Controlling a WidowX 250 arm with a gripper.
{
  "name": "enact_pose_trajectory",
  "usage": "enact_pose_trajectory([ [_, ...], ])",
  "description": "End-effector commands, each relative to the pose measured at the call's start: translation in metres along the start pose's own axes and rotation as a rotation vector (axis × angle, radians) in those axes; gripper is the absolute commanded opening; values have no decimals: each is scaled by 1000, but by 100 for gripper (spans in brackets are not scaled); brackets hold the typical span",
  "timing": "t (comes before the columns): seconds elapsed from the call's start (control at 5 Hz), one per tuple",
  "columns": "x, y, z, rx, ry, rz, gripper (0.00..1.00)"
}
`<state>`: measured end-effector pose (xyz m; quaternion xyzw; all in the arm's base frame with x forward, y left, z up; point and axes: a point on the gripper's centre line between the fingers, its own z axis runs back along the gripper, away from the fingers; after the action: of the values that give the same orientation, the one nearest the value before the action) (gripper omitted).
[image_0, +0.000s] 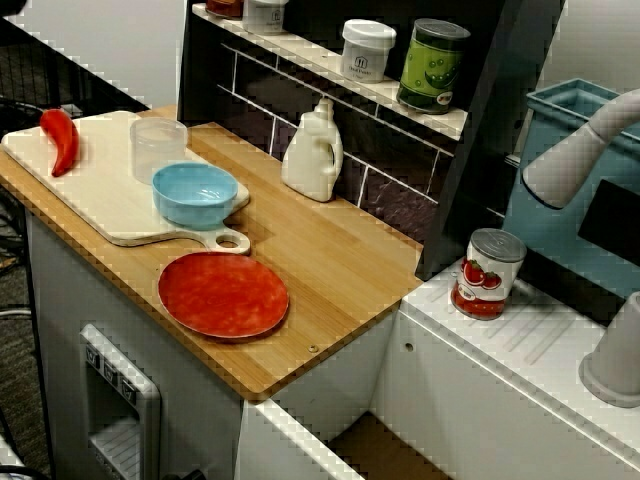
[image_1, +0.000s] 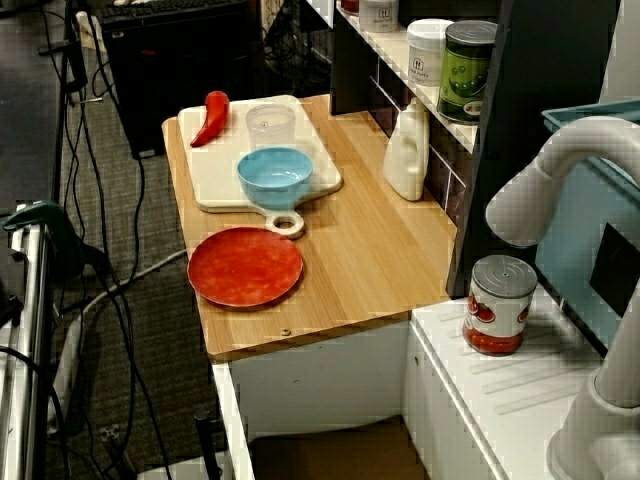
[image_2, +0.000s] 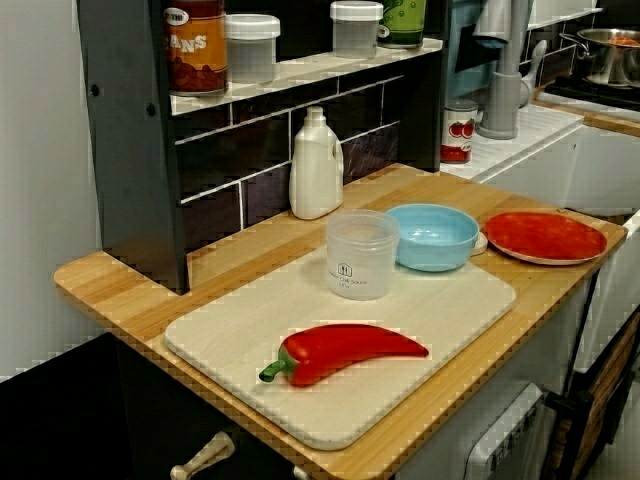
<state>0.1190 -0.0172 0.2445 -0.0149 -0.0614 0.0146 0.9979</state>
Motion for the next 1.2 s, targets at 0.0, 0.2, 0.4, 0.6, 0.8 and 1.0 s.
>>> enact_pose_trajectory([
  [0.0,0,0,0,0,0,0,100],
  [0.2,37,1,-12,36,38,26,100],
  [0.4,76,10,-21,72,37,27,100],
  [0.6,117,23,-35,88,62,34,100],
  [0.8,140,34,-41,100,58,11,100],
  [1.0,159,44,-46,99,55,-13,100],
])
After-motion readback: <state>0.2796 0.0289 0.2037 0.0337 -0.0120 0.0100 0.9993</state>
